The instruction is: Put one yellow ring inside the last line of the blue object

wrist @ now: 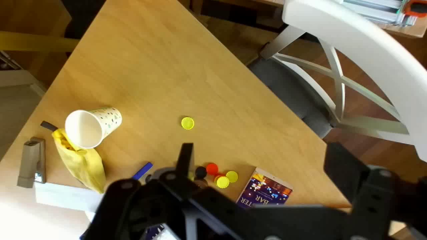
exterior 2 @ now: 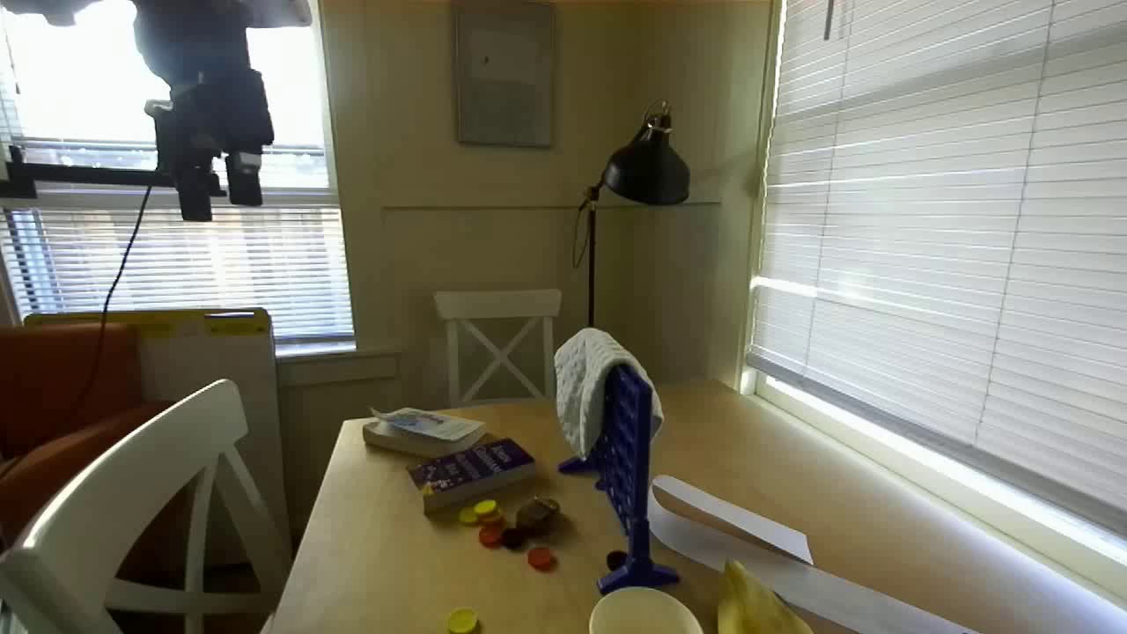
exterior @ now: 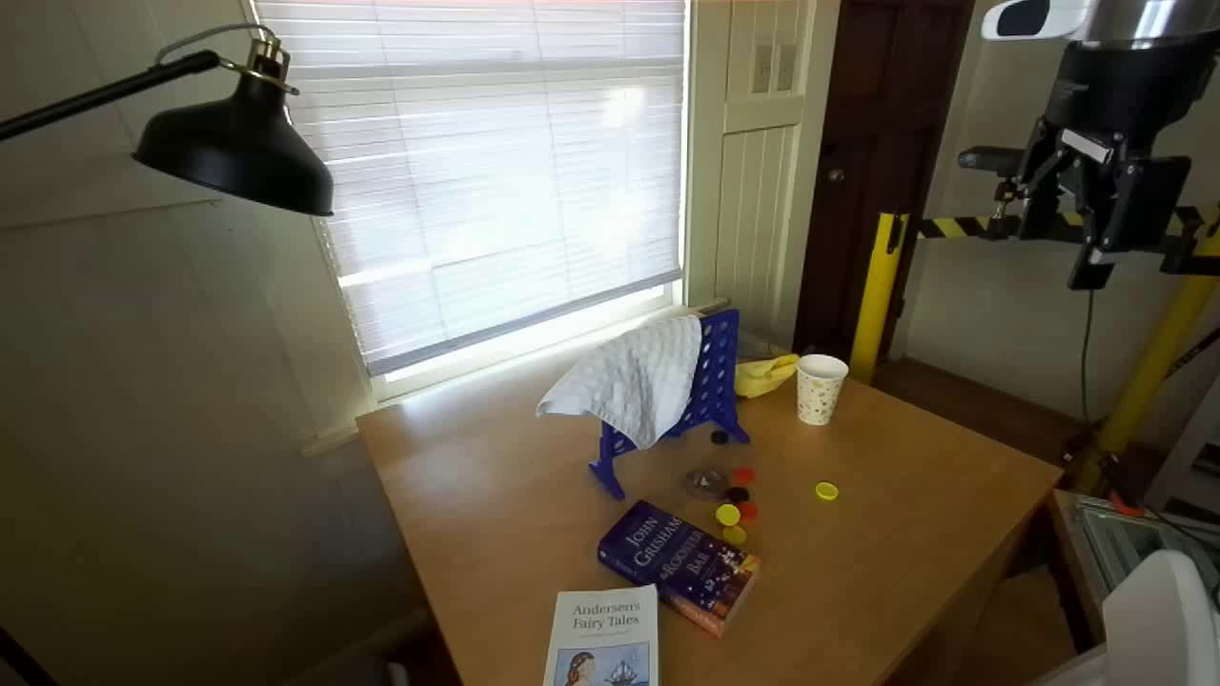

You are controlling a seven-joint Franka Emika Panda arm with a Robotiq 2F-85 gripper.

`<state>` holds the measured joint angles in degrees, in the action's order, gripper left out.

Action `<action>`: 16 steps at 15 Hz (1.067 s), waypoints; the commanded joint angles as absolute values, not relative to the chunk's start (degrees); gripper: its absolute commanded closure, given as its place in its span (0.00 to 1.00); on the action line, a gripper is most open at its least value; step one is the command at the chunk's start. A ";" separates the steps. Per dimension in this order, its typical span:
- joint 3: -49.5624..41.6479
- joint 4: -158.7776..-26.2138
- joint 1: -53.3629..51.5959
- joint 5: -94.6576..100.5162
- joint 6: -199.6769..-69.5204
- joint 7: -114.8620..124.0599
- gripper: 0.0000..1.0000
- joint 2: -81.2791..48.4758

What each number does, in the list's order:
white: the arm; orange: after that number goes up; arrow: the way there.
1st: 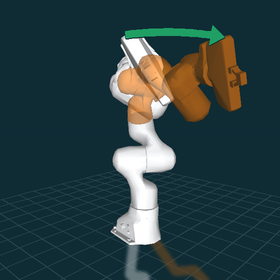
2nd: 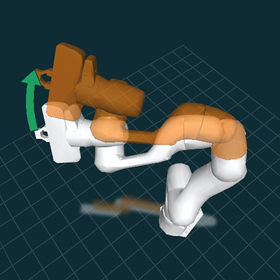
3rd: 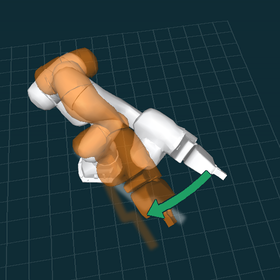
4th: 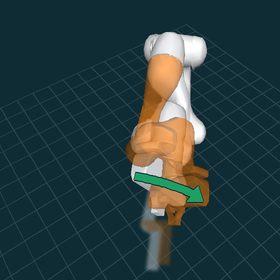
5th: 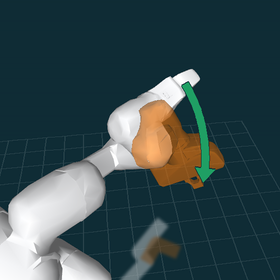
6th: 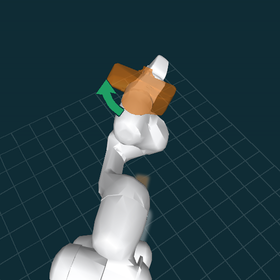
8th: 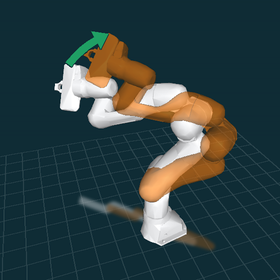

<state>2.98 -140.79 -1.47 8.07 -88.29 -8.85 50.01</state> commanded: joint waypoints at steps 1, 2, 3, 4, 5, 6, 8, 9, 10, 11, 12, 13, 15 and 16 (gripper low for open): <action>2.15 -140.61 -2.80 8.67 -88.03 -8.06 0.00 49.88; 2.15 -140.61 -2.80 8.67 -88.03 -8.06 0.00 49.88; 2.15 -140.61 -2.80 8.67 -88.03 -8.06 0.00 49.88; 2.15 -140.61 -2.80 8.67 -88.03 -8.06 0.00 49.88; 2.15 -140.61 -2.80 8.67 -88.03 -8.06 0.00 49.88; 2.15 -140.61 -2.80 8.67 -88.03 -8.06 0.00 49.88; 0.31 -141.21 -2.65 8.06 -91.21 -8.51 0.00 47.70; -0.95 -142.10 -2.21 8.11 -93.91 -8.55 0.00 46.78; -2.15 -142.84 -1.74 7.91 -96.09 -8.51 0.00 45.77; -3.58 -143.78 -1.05 7.62 -98.79 -8.29 0.00 44.15; -5.10 -144.95 -0.42 7.32 -102.41 -8.11 0.00 42.79; -6.52 -145.80 -0.08 6.83 -104.64 -8.55 0.00 41.29; -9.40 -147.66 1.14 5.81 -109.13 -9.12 0.00 38.55; -10.34 -148.84 2.25 5.97 -111.65 -8.51 0.00 37.35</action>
